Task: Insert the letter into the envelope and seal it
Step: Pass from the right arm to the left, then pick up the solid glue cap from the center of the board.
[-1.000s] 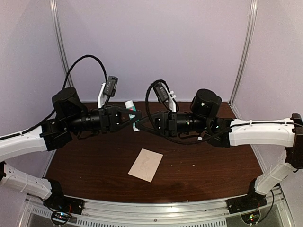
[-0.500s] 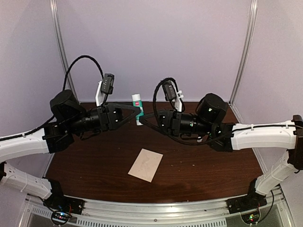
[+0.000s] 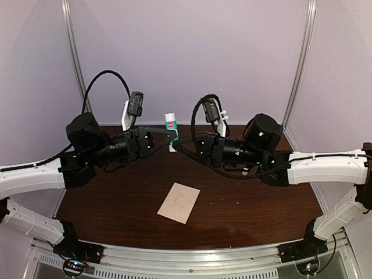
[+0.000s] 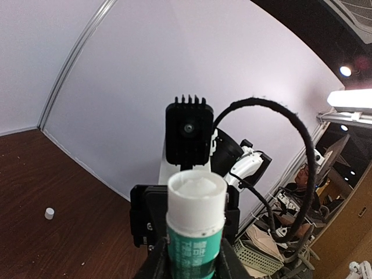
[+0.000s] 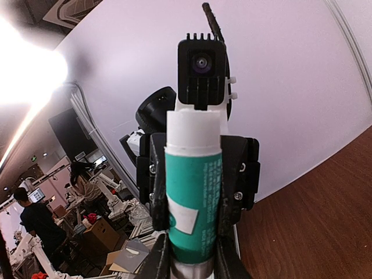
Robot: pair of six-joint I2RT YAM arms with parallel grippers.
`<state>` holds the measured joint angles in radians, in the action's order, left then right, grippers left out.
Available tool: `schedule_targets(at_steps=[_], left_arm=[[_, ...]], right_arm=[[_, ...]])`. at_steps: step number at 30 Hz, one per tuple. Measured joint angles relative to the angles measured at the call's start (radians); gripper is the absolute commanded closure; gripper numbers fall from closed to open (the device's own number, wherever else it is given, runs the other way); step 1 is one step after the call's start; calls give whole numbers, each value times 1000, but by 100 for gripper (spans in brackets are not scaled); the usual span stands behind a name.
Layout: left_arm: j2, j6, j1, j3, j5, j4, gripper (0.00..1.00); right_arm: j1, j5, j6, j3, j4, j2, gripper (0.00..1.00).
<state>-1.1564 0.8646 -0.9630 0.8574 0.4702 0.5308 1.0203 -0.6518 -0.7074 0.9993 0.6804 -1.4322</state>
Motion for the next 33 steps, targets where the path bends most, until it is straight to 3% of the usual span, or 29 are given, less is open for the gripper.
schedule_targets(at_steps=[6,13,18,26,33], left_arm=[[-5,0,0,0,0,0,89],[-8,6,-6,-1,-8,-3,94],[-5,6,-13,-1,-45,-43,94],[13,-21,42,-1,-113,-203,95],[19,-71,89,-6,-155,-311,95]], right_arm=[[3,13,9,0,-32,13,92],[8,45,49,0,-93,33,44],[3,122,99,-24,-209,101,29],[-119,369,152,-44,-541,257,26],[-343,554,203,-41,-875,146,27]])
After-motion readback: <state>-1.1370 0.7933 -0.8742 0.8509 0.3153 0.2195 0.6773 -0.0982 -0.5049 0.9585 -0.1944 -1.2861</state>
